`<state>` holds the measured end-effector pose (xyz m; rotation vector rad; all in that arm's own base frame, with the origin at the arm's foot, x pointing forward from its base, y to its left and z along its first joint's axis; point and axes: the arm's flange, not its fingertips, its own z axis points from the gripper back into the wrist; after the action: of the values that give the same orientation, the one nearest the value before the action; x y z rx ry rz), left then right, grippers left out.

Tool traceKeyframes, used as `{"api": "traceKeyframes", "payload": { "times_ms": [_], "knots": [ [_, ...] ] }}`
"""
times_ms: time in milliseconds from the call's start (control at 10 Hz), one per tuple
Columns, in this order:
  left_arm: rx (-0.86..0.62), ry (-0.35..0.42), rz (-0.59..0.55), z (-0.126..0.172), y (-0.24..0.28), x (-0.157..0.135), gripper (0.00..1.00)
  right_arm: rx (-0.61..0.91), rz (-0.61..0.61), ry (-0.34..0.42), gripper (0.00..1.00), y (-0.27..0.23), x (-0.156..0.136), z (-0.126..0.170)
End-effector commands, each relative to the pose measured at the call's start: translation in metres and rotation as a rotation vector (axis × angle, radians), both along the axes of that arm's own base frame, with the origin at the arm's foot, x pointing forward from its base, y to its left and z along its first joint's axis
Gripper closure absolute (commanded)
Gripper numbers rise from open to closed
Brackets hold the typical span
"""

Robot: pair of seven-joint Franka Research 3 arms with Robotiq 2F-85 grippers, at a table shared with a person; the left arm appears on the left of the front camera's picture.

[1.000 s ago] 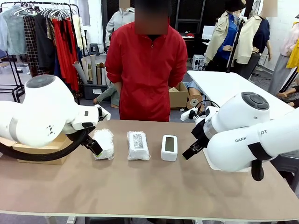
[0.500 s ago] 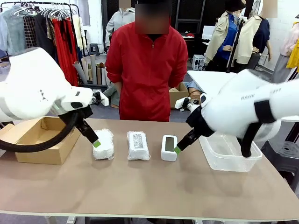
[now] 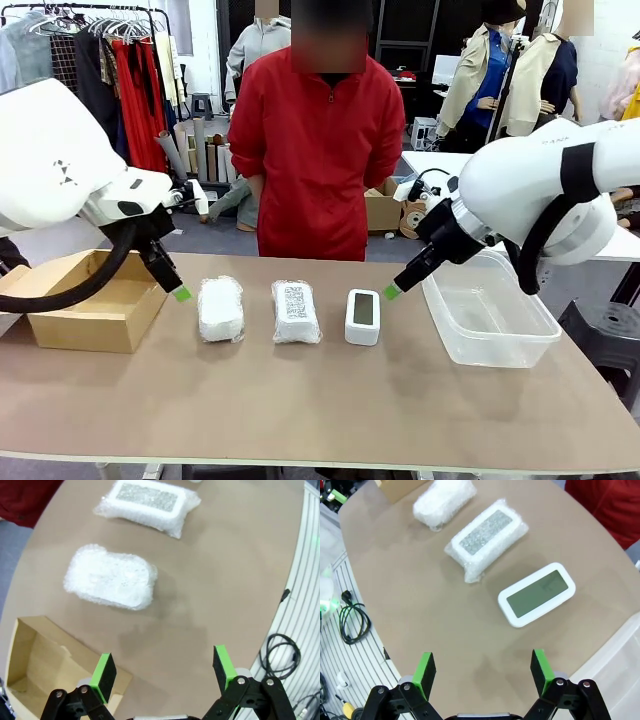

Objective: Separate and place wrapped and unwrapped clocks.
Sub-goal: Pick up the Digital clock indicated by the person.

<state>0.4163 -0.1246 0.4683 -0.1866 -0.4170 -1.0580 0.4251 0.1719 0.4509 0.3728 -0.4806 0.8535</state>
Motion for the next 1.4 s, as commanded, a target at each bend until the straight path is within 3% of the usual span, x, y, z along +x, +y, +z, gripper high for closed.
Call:
{"api": "traceKeyframes", "payload": {
  "times_ms": [0,100,500,600,700,800,1000,1300],
  "knots": [
    [-0.037,-0.020,0.039,0.001,0.000,0.010,0.00,0.037,-0.008,-0.032,0.00,0.003,0.012,-0.008],
    [0.000,0.000,0.000,0.000,0.000,0.000,0.00,0.000,0.000,0.000,0.00,0.000,0.000,0.000],
    [0.005,-0.004,0.007,-0.001,-0.002,0.002,0.00,-0.011,-0.006,-0.002,0.00,0.002,0.003,-0.002],
    [0.001,0.089,-0.067,-0.002,0.001,0.010,0.00,0.037,0.053,0.049,0.00,0.002,0.009,-0.007],
    [0.075,0.110,-0.103,-0.006,0.009,0.021,0.00,0.023,0.079,0.010,0.00,-0.001,0.015,-0.004],
    [0.056,0.131,-0.156,-0.008,0.015,0.028,0.00,0.035,0.115,0.032,0.00,-0.006,0.020,0.001],
    [0.004,0.129,-0.236,-0.002,0.029,0.039,0.00,0.071,0.219,0.068,0.00,-0.018,0.034,0.014],
    [-0.061,0.112,-0.322,0.012,0.043,0.046,0.00,0.083,0.327,0.050,0.00,-0.034,0.047,0.030]
  ]
}}
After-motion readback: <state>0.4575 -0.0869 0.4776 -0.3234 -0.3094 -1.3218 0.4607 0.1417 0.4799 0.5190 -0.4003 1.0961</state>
